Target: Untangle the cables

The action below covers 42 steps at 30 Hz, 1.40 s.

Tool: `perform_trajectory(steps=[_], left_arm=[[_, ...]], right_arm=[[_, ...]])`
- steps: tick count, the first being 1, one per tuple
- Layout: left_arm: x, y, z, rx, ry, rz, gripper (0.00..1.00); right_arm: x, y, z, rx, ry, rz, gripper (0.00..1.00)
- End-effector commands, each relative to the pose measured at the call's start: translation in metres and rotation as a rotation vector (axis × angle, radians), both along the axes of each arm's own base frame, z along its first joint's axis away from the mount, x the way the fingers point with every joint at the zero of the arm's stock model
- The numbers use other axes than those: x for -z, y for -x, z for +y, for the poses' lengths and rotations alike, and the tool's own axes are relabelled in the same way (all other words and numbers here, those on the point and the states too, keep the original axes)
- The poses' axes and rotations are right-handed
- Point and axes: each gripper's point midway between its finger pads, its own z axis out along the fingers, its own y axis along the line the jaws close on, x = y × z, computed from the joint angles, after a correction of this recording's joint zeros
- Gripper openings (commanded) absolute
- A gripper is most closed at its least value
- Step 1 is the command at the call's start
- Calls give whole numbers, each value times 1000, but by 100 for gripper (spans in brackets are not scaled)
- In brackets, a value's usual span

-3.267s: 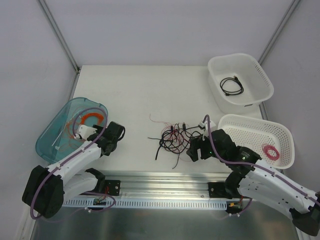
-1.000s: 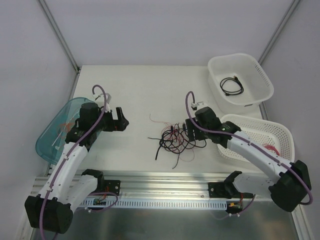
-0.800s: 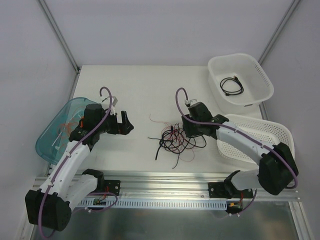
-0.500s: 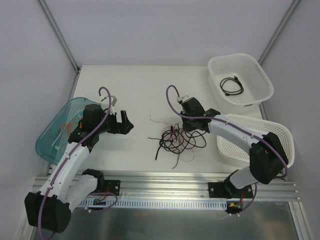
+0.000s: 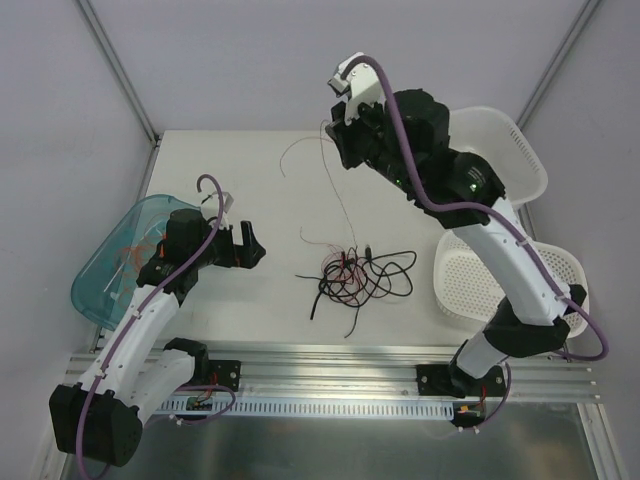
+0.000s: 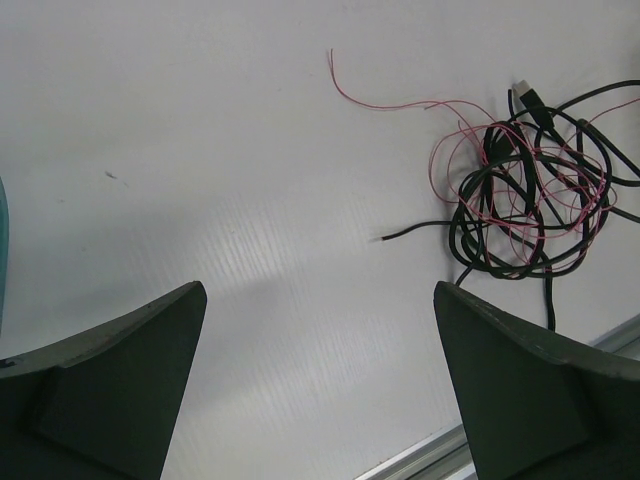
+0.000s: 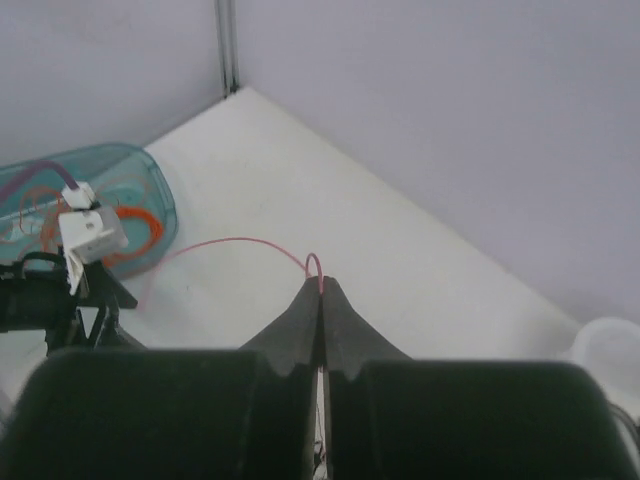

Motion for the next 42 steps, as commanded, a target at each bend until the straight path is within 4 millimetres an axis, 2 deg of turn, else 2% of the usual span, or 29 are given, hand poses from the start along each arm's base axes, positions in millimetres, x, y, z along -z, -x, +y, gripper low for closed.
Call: perform_trajectory(steps=[1, 2, 3, 4, 5, 6, 7, 8, 9, 10, 11, 12, 15, 16, 17, 21, 23, 26, 27, 28, 30, 31, 33, 37, 39, 40, 42], left_arm=[[-5, -6, 3, -2, -28, -52, 99], [-5, -6, 3, -4, -28, -52, 99], [-5, -7, 4, -4, -30, -53, 99], [-5, -7, 4, -7, -32, -53, 99], [-4, -7, 4, -6, -33, -51, 99], [-5, -7, 4, -6, -33, -54, 99], [-4, -7, 4, -7, -34, -52, 99], [-5, -7, 4, -6, -35, -54, 99], [-4, -6, 4, -5, -33, -51, 99], [-4, -6, 4, -3, -31, -52, 99], [-5, -6, 3, -1, -30, -52, 99], [-4, -6, 2, 5, -28, -50, 99], [-8, -3, -6, 46, 2, -54, 99], [-13, -2, -9, 64, 17, -70, 99], [-14, 0, -13, 85, 34, -72, 99], [-32, 7, -34, 162, 129, -131, 99], [-46, 10, -49, 181, 192, -165, 99], [-59, 15, -75, 192, 269, -165, 99], [-57, 17, -89, 201, 275, -165, 99], [-57, 15, -92, 192, 295, -158, 99], [-60, 16, -113, 171, 344, -170, 99], [-54, 13, -120, 153, 346, -156, 99], [-59, 12, -140, 130, 369, -200, 99], [-37, -1, -170, 65, 323, -190, 98], [-28, -3, -187, 53, 329, -169, 94], [-31, -6, -194, 45, 343, -187, 93], [-22, -13, -203, -3, 307, -194, 85]], right_arm=[[-50, 11, -14, 13, 35, -179, 1], [-45, 11, -12, 13, 42, -189, 1], [-64, 21, -30, 33, -10, -233, 1], [-81, 22, -33, 49, -81, -280, 1], [-83, 23, -42, 74, -107, -293, 1], [-58, 18, -43, 104, -78, -270, 1], [-71, 26, -59, 128, -147, -300, 1], [-64, 28, -64, 139, -150, -294, 1], [-39, 24, -64, 157, -110, -263, 1], [-37, 30, -75, 165, -121, -256, 1], [-27, 32, -77, 170, -137, -221, 1], [-2, 33, -74, 163, -105, -182, 1], [21, 42, -80, 157, -128, -111, 1], [36, 43, -79, 158, -103, -79, 1], [39, 45, -82, 160, -109, -67, 1], [42, 53, -80, 132, -133, -18, 1], [37, 56, -81, 128, -140, -10, 1], [34, 59, -81, 118, -157, -2, 1], [34, 60, -82, 119, -165, 0, 1], [34, 60, -81, 117, -165, 2, 1], [35, 61, -81, 116, -173, 11, 1], [34, 62, -80, 114, -188, 18, 1], [35, 64, -77, 96, -197, 28, 1], [34, 68, -74, 80, -236, 42, 1], [34, 70, -75, 71, -250, 46, 1], [36, 71, -74, 69, -249, 52, 1], [33, 74, -79, 72, -266, 49, 1]])
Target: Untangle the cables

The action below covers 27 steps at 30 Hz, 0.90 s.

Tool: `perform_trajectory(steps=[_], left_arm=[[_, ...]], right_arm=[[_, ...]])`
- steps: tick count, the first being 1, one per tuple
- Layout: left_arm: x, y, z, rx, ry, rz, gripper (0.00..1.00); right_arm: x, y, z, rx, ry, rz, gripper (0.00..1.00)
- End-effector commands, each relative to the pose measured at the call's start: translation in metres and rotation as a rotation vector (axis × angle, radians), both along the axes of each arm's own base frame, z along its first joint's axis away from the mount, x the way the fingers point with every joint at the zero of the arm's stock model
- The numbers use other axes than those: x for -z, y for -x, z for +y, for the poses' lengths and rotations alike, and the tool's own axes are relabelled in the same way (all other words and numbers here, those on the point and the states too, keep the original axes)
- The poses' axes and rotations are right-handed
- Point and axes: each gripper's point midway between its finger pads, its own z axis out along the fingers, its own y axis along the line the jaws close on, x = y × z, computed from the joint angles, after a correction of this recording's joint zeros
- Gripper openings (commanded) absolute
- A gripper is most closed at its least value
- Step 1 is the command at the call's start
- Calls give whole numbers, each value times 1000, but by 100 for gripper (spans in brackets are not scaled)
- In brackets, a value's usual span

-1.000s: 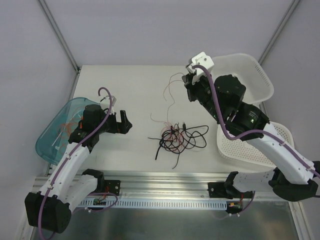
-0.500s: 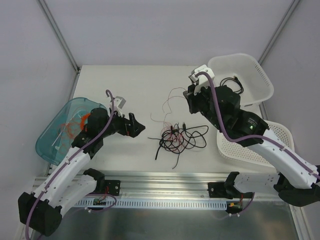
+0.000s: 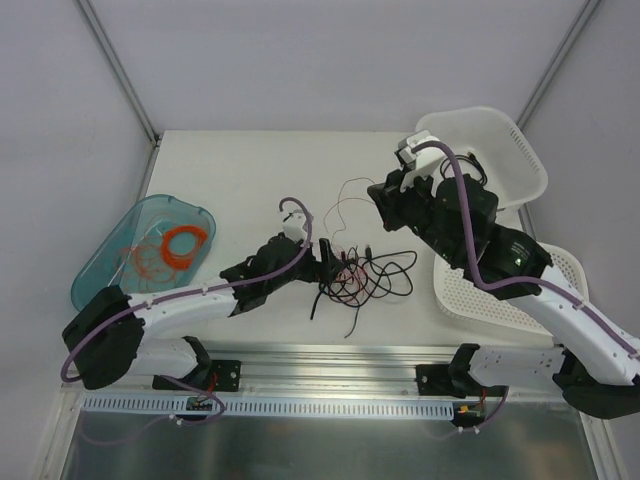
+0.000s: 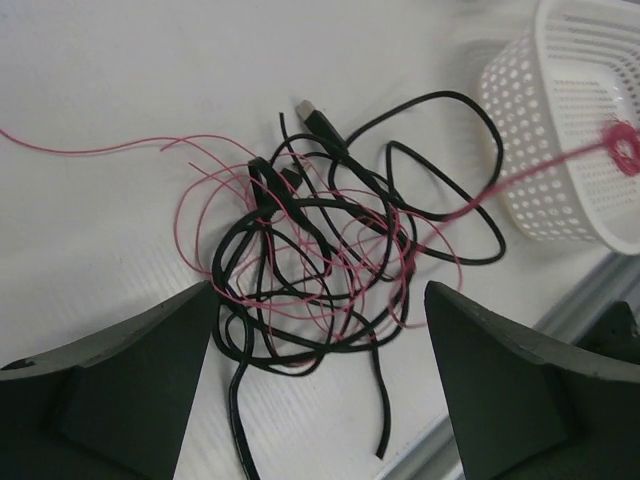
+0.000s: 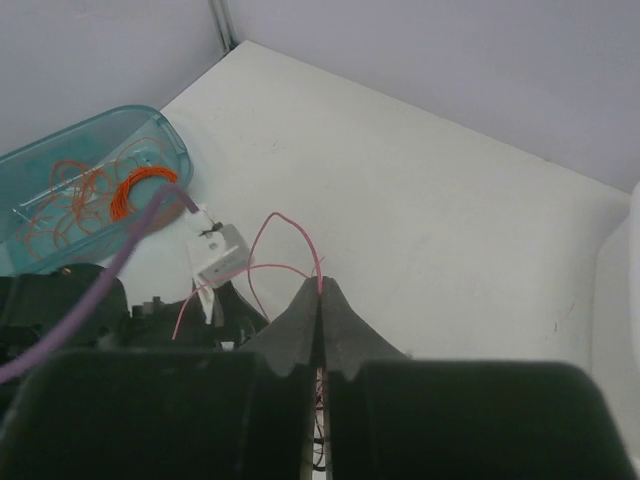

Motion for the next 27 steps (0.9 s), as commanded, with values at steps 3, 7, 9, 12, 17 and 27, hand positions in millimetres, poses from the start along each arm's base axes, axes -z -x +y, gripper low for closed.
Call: perform_trajectory(steps=[3, 7, 9, 12, 17, 27], left_arm=[[-32, -39, -27, -203, 106, -102, 71], [-39, -48, -32, -266, 161, -126, 42], [-53, -50, -36, -256, 194, -168, 24], [-70, -52, -34, -248, 165, -217, 0], [-128, -60, -6, -275, 29, -322, 0], [-300, -44, 37, -171, -115, -592, 0]], right_arm=[[-19, 11, -12, -4, -109, -25, 1], [-6, 16, -23, 12, -96, -12, 1], [4, 18, -30, 29, -84, 1, 1], [19, 19, -41, 61, -64, 16, 1], [58, 17, -56, 133, 5, 69, 1], [129, 14, -22, 36, 101, 205, 1]])
